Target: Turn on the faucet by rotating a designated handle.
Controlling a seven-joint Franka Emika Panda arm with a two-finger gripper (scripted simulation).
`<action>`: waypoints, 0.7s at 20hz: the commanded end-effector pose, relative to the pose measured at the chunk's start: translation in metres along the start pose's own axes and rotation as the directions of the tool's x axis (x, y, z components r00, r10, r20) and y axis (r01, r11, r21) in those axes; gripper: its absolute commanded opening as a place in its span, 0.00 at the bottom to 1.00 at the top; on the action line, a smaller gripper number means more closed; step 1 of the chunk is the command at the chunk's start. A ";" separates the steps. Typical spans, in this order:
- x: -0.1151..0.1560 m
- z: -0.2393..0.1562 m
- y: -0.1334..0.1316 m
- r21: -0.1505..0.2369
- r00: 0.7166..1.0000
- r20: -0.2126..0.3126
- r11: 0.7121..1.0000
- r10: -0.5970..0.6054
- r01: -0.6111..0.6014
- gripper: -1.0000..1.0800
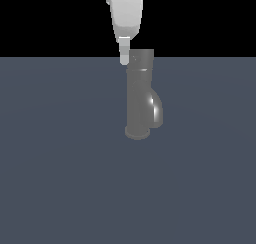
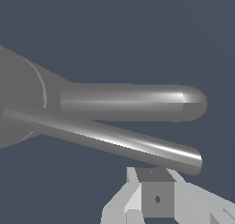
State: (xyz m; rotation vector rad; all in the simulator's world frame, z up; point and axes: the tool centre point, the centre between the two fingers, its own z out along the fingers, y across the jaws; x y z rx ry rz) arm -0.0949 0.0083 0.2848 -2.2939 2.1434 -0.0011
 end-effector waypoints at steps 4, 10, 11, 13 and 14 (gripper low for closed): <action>0.015 0.000 0.001 0.000 1.000 0.000 1.000 0.002 -0.002 0.00; 0.053 0.000 0.000 -0.001 1.000 -0.001 1.000 0.006 -0.006 0.00; 0.059 0.000 0.000 -0.001 1.000 -0.001 1.000 0.006 -0.006 0.00; 0.071 0.000 -0.001 -0.001 1.000 -0.001 1.000 0.007 -0.007 0.00; 0.077 0.000 -0.001 -0.001 1.000 -0.001 1.000 0.008 -0.008 0.00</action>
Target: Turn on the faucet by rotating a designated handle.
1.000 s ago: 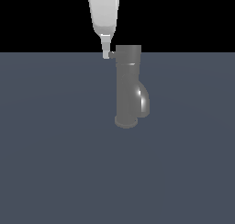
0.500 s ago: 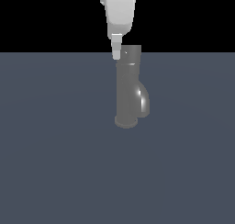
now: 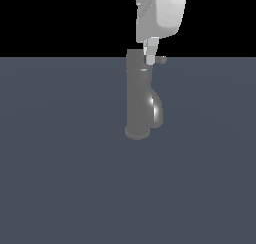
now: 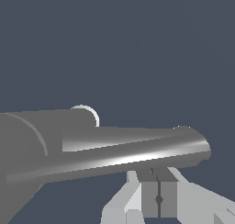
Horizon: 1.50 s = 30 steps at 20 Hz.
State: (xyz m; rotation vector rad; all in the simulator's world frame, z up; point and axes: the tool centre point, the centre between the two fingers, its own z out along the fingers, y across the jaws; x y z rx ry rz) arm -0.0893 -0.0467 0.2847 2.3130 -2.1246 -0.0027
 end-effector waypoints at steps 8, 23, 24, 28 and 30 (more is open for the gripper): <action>0.036 0.000 -0.004 0.001 1.000 0.000 1.000 -0.005 0.005 0.00; 0.081 0.000 -0.041 0.002 1.000 0.000 1.000 0.011 -0.011 0.00; 0.083 0.000 -0.043 0.002 1.000 0.000 1.000 0.012 -0.012 0.00; 0.095 0.000 -0.053 0.002 1.000 0.000 1.000 0.017 -0.017 0.00; 0.101 0.000 -0.057 0.002 1.000 0.000 1.000 0.018 -0.018 0.00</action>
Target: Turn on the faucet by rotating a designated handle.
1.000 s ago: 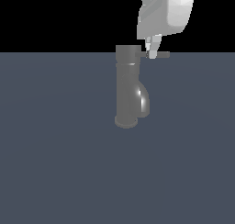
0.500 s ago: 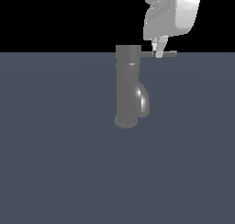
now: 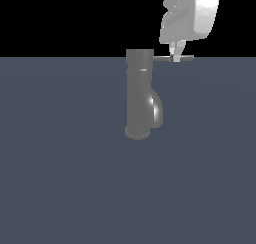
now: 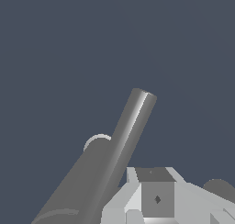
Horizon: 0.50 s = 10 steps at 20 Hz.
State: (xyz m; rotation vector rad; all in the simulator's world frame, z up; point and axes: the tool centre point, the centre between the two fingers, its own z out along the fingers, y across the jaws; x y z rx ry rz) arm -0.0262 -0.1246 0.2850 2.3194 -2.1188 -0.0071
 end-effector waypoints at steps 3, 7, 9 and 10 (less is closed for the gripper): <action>0.026 0.000 -0.008 0.003 1.000 -0.003 1.000 0.027 -0.027 0.00; 0.037 0.000 -0.017 0.003 1.000 -0.003 1.000 0.031 -0.031 0.00; 0.042 0.000 -0.021 0.003 0.999 -0.003 0.999 0.033 -0.033 0.00; 0.042 0.000 -0.021 0.003 0.999 -0.003 0.999 0.033 -0.033 0.00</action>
